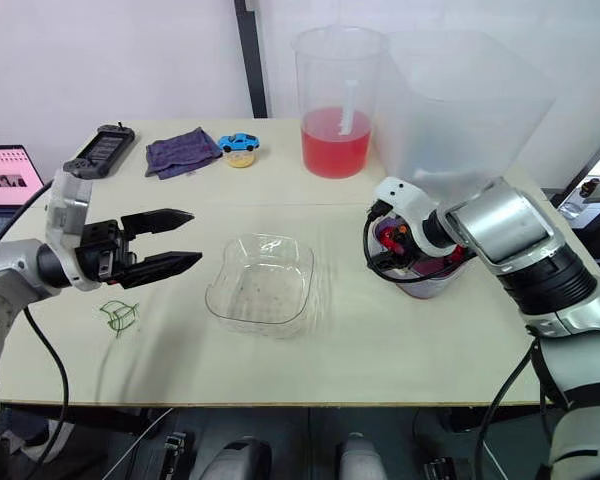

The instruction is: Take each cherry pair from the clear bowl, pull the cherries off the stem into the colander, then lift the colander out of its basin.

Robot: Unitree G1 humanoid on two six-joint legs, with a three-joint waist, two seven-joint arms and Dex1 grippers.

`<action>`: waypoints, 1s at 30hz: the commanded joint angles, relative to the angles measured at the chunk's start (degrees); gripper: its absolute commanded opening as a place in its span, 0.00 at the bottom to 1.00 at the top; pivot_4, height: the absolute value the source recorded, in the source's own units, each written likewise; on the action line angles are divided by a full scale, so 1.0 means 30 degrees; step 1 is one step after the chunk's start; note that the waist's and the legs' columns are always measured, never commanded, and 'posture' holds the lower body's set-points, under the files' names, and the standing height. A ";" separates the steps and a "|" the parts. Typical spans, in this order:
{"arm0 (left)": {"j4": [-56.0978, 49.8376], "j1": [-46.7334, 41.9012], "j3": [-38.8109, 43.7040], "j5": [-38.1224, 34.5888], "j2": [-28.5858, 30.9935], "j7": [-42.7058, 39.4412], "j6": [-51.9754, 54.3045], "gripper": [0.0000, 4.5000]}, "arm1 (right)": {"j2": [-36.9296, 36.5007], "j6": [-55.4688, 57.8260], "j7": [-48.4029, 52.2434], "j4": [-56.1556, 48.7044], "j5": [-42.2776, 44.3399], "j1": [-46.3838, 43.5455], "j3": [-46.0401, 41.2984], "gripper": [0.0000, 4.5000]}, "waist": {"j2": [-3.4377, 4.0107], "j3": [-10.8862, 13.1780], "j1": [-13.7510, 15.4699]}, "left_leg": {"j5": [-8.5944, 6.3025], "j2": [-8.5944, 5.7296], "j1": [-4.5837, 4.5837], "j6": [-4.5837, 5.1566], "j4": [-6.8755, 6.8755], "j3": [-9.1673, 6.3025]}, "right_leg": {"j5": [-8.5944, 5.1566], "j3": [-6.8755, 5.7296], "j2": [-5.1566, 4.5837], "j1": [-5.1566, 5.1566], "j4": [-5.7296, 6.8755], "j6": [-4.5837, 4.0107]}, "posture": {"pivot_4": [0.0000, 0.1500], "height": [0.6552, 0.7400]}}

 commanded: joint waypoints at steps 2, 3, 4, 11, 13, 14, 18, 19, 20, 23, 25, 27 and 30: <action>-0.0696 -0.0009 0.0251 -0.0302 0.0424 0.0152 -0.0383 1.00 | -0.0076 0.1010 -0.0881 -0.1211 0.0154 0.0323 -0.0719 0.71 | 0.0000 0.0000 -0.0080 | -0.0003 0.0001 0.0001 0.0005 -0.0002 0.0000 | 0.0000 0.0001 0.0003 -0.0004 0.0005 0.0000 | 1.00 0.93; -0.0745 0.0021 0.0162 -0.0276 0.0450 0.0087 -0.0453 1.00 | -0.0070 0.1203 -0.1014 -0.1399 0.0241 0.0423 -0.0818 0.59 | 0.0000 0.0000 -0.0105 | -0.0004 0.0002 0.0001 0.0007 -0.0005 0.0002 | 0.0000 0.0000 0.0007 -0.0006 0.0007 0.0000 | 1.00 0.93; -0.0737 -0.0001 0.0114 -0.0295 0.0447 0.0057 -0.0474 1.00 | -0.0040 0.1426 -0.1143 -0.1593 0.0337 0.0507 -0.0923 0.50 | 0.0000 0.0000 -0.0140 | -0.0004 0.0003 0.0001 0.0008 -0.0005 0.0001 | 0.0000 0.0001 0.0008 -0.0006 0.0008 0.0000 | 1.00 0.93; -0.0264 -0.0584 -0.0662 0.0021 0.0301 -0.0168 -0.0990 1.00 | -0.0045 0.2431 -0.2327 -0.2563 0.0660 0.1384 -0.1748 0.50 | 0.0000 -0.0001 -0.0123 | -0.0019 0.0017 0.0001 0.0034 -0.0010 0.0008 | 0.0000 0.0008 0.0025 -0.0016 0.0014 -0.0001 | 1.00 0.93; 0.0017 -0.0831 -0.1005 0.0170 0.0231 -0.0217 -0.1222 1.00 | 0.0172 0.2842 -0.2767 -0.2809 0.0814 0.1439 -0.2208 0.40 | 0.0000 -0.0001 -0.0123 | -0.0019 0.0016 0.0001 0.0034 -0.0010 0.0011 | 0.0000 0.0011 0.0025 -0.0017 0.0014 -0.0001 | 1.00 0.93; 0.0201 -0.1022 -0.1122 0.0161 0.0149 -0.0198 -0.1294 1.00 | 0.0319 0.3087 -0.2911 -0.2943 0.0971 0.1465 -0.2478 0.34 | 0.0000 -0.0001 -0.0122 | -0.0020 0.0016 0.0002 0.0035 -0.0011 0.0009 | 0.0001 0.0010 0.0025 -0.0017 0.0015 -0.0001 | 1.00 0.93; 0.1031 -0.1665 -0.1288 -0.0177 -0.0081 -0.0323 -0.1382 1.00 | 0.0439 0.3792 -0.3349 -0.3705 0.1547 0.1741 -0.3125 0.05 | 0.0000 -0.0001 -0.0139 | -0.0019 0.0016 0.0002 0.0034 -0.0010 0.0010 | 0.0001 0.0009 0.0026 -0.0017 0.0016 -0.0002 | 1.00 0.93; 0.1187 -0.1747 -0.1359 -0.0120 -0.0082 -0.0463 -0.1460 1.00 | 0.0435 0.3953 -0.3457 -0.3902 0.1676 0.1790 -0.3273 0.05 | 0.0001 -0.0002 -0.0153 | -0.0019 0.0016 0.0002 0.0034 -0.0010 0.0010 | 0.0001 0.0009 0.0026 -0.0019 0.0017 -0.0002 | 1.00 0.93; 0.1267 -0.1777 -0.1418 -0.0045 -0.0064 -0.0575 -0.1533 1.00 | 0.0438 0.4063 -0.3566 -0.4026 0.1791 0.1823 -0.3386 0.05 | 0.0001 -0.0002 -0.0160 | -0.0019 0.0016 0.0003 0.0034 -0.0011 0.0010 | 0.0001 0.0009 0.0028 -0.0021 0.0017 -0.0002 | 1.00 0.93; 0.1643 -0.2120 -0.1665 0.0066 -0.0202 -0.0719 -0.1674 1.00 | 0.0178 0.4171 -0.3634 -0.4318 0.2154 0.1812 -0.3685 0.05 | 0.0001 -0.0002 -0.0141 | -0.0018 0.0017 0.0003 0.0032 -0.0017 0.0010 | 0.0001 0.0009 0.0030 -0.0025 0.0018 -0.0002 | 1.00 0.93; 0.1897 -0.2411 -0.2045 0.0186 -0.0299 -0.0970 -0.1821 1.00 | -0.0310 0.4142 -0.3612 -0.4636 0.2328 0.1840 -0.3765 0.05 | 0.0001 -0.0002 -0.0119 | -0.0019 0.0017 0.0002 0.0034 -0.0017 0.0009 | 0.0001 0.0009 0.0029 -0.0025 0.0017 -0.0002 | 1.00 0.93; 0.2205 -0.2696 -0.2347 0.0295 -0.0372 -0.1174 -0.1941 1.00 | -0.0765 0.3872 -0.3638 -0.4974 0.2428 0.1809 -0.3727 0.05 | 0.0001 -0.0002 -0.0092 | -0.0019 0.0014 -0.0001 0.0033 -0.0016 0.0009 | 0.0001 0.0006 0.0028 -0.0022 0.0015 -0.0002 | 1.00 0.93; 0.2845 -0.3150 -0.2807 0.0655 -0.0532 -0.1272 -0.2091 1.00 | -0.1782 0.2068 -0.3223 -0.5882 0.2274 0.1887 -0.3086 0.05 | 0.0003 0.0000 -0.0110 | -0.0020 0.0012 -0.0002 0.0035 -0.0014 0.0013 | 0.0001 0.0008 0.0027 -0.0024 0.0016 -0.0001 | 1.00 0.93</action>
